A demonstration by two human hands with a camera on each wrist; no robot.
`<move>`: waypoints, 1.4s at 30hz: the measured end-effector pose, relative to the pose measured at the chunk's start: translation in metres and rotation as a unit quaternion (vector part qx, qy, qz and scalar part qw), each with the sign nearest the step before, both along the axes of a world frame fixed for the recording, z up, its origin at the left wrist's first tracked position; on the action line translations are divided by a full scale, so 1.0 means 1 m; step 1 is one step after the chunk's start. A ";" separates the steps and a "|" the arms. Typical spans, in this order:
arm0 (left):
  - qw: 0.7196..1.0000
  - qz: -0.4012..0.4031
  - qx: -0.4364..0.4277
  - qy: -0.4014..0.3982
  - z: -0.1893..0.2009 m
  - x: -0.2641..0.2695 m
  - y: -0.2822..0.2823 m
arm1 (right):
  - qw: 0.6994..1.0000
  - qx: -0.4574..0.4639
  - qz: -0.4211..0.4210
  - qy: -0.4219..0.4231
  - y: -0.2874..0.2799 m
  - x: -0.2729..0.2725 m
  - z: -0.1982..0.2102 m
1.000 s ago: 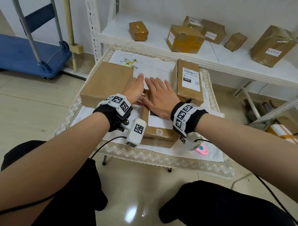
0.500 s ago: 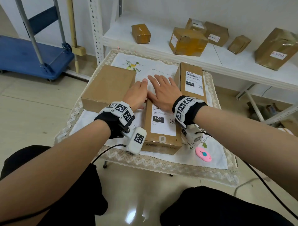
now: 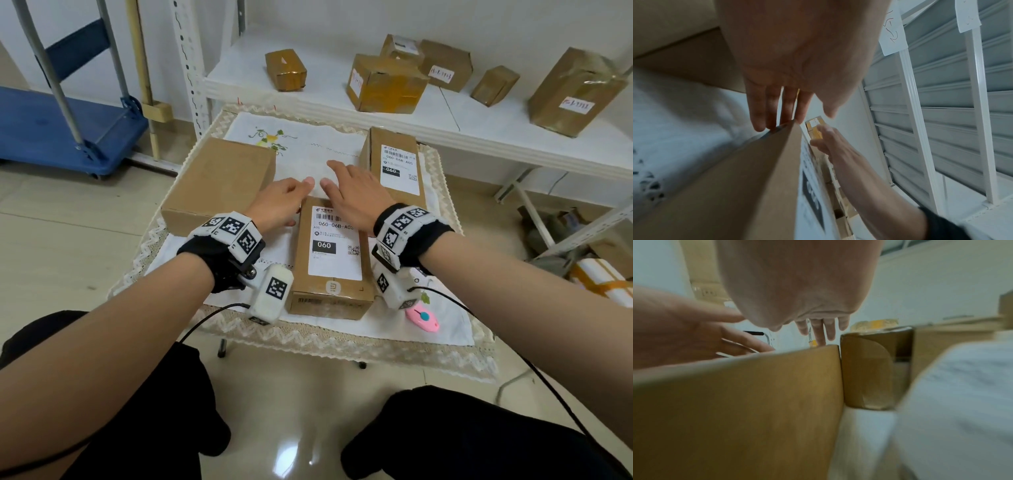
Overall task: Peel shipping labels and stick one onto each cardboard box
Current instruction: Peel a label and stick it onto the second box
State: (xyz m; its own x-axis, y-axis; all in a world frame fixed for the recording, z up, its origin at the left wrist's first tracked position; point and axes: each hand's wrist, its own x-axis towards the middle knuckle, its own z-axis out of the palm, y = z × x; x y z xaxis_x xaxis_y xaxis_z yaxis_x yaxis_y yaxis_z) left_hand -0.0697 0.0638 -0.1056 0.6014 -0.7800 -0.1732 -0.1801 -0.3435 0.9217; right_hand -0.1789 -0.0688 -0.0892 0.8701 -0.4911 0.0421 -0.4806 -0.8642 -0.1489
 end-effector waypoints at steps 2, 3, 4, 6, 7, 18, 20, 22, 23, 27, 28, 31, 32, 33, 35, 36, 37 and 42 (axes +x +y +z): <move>0.997 -0.060 0.020 -0.042 -0.002 0.000 0.004 | 1.000 0.014 0.006 -0.015 0.008 -0.015 0.000; 0.993 -0.090 0.035 -0.062 -0.003 0.000 0.006 | 1.000 0.015 0.011 -0.022 0.011 -0.022 -0.003; 0.990 -0.118 0.045 -0.071 -0.004 0.000 0.008 | 0.999 0.019 0.018 -0.027 0.014 -0.026 -0.006; 0.983 -0.156 0.056 -0.078 -0.009 -0.002 0.008 | 0.999 0.023 0.030 -0.036 0.016 -0.032 -0.015; 0.981 -0.163 0.058 -0.083 -0.011 -0.003 0.008 | 0.998 0.021 0.035 -0.040 0.017 -0.034 -0.020; 0.987 -0.095 0.011 -0.133 -0.015 0.008 -0.014 | 0.990 0.034 0.006 -0.138 0.016 -0.035 -0.039; 0.976 -0.049 0.017 -0.213 -0.007 0.005 -0.021 | 0.986 0.046 0.003 -0.162 0.019 -0.036 -0.038; 0.950 -0.021 0.020 -0.310 0.004 -0.006 -0.028 | 0.977 0.071 0.001 -0.200 0.022 -0.041 -0.037; 0.933 -0.029 0.030 -0.357 0.009 -0.014 -0.029 | 0.971 0.089 -0.003 -0.223 0.025 -0.043 -0.036; 0.858 -0.138 0.092 -0.486 0.004 -0.039 -0.025 | 0.939 0.164 -0.046 -0.299 0.028 -0.048 -0.039; 0.842 -0.156 0.098 -0.506 -0.001 -0.042 -0.022 | 0.936 0.174 -0.050 -0.301 0.028 -0.049 -0.040; 0.812 -0.172 0.075 -0.553 -0.011 -0.046 -0.018 | 0.933 0.186 -0.045 -0.304 0.029 -0.049 -0.042; 0.806 -0.172 0.067 -0.562 -0.011 -0.047 -0.020 | 0.929 0.189 -0.044 -0.314 0.028 -0.049 -0.043; 0.802 -0.171 0.069 -0.568 -0.009 -0.046 -0.024 | 0.924 0.192 -0.043 -0.328 0.027 -0.049 -0.043; 0.802 -0.166 0.082 -0.568 -0.007 -0.044 -0.029 | 0.920 0.193 -0.045 -0.339 0.026 -0.048 -0.046; 0.803 -0.165 0.091 -0.566 -0.007 -0.043 -0.031 | 0.918 0.195 -0.046 -0.341 0.026 -0.048 -0.047; 0.805 -0.164 0.099 -0.562 -0.007 -0.041 -0.034 | 0.918 0.196 -0.045 -0.341 0.025 -0.048 -0.048; 0.810 -0.172 0.127 -0.546 -0.005 -0.027 -0.049 | 0.924 0.177 -0.030 -0.339 0.025 -0.048 -0.049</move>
